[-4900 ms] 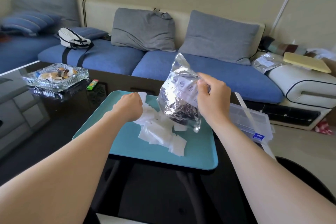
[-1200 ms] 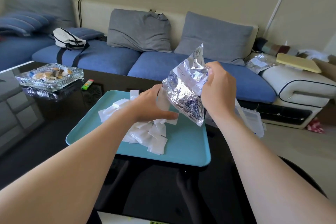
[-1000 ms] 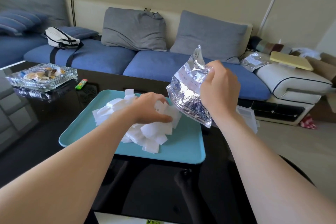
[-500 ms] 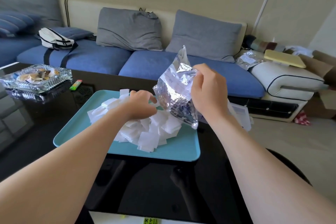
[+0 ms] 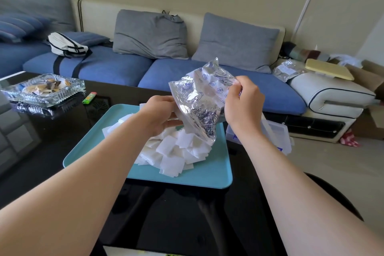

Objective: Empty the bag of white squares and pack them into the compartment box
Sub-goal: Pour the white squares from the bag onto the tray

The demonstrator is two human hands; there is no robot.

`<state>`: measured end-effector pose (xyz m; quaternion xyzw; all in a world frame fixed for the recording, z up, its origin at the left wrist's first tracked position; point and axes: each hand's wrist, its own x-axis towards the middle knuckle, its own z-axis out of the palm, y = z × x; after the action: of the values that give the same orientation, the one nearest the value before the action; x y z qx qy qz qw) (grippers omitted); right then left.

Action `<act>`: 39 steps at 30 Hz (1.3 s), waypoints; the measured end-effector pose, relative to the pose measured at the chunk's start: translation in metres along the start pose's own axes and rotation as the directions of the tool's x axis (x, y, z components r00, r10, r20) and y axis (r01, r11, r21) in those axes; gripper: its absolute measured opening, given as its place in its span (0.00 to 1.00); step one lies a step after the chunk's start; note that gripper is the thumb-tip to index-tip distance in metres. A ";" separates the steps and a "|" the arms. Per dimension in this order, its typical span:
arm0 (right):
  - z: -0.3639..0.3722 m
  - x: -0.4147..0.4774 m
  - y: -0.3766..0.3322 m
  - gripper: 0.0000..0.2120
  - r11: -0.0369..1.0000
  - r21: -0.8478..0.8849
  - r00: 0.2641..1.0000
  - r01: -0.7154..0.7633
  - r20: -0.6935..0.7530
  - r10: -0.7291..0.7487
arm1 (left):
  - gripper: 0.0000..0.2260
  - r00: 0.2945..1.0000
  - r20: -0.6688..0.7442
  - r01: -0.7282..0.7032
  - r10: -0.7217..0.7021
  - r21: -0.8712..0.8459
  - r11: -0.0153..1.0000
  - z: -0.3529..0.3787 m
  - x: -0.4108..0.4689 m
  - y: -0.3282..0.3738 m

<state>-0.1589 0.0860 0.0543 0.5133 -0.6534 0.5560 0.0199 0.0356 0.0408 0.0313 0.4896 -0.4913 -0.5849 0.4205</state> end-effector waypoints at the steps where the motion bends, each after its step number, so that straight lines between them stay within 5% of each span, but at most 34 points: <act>1: -0.001 0.002 0.002 0.13 1.000 0.002 1.000 -0.030 -0.007 0.030 | 0.09 0.998 -0.063 0.013 -0.012 0.019 1.000 -0.002 0.002 -0.001; 8: 0.002 0.008 0.015 0.16 0.994 -0.011 0.992 -0.105 0.065 0.106 | 0.05 0.969 -0.245 0.061 -0.046 0.051 0.997 -0.008 0.006 -0.004; 14: 0.005 0.007 0.017 0.14 0.993 0.028 0.991 0.113 0.063 -0.114 | 0.08 0.959 -0.261 0.082 -0.114 -0.133 0.988 -0.014 0.013 -0.007; 19: 0.004 0.002 0.011 0.15 0.947 -0.001 0.945 0.320 -0.065 -0.319 | 0.16 0.964 -0.213 0.153 -0.161 -0.053 0.987 -0.017 0.013 -0.008; 25: 0.004 -0.003 0.003 0.17 0.906 -0.028 0.891 0.422 -0.171 -0.421 | 0.08 0.969 -0.210 0.151 -0.132 0.074 0.986 -0.019 0.013 -0.011; 30: 0.000 0.001 -0.004 0.16 0.911 0.003 0.880 0.412 -0.262 -0.397 | 0.17 0.985 -0.158 0.090 -0.065 0.152 0.984 -0.018 0.018 -0.010; 36: -0.004 0.005 0.000 0.15 0.949 0.042 0.896 0.314 -0.343 -0.281 | 0.06 0.985 -0.168 0.000 0.022 0.131 0.991 -0.013 0.020 -0.010; 39: -0.004 0.005 -0.002 0.16 0.943 0.039 0.879 0.329 -0.378 -0.291 | 0.12 0.987 -0.144 -0.038 0.066 0.191 0.981 -0.010 0.017 -0.009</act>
<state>-0.1621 0.0863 0.0604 0.4988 -0.5180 0.6642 0.2041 0.0423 0.0240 0.0193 0.5563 -0.5241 -0.4864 0.4232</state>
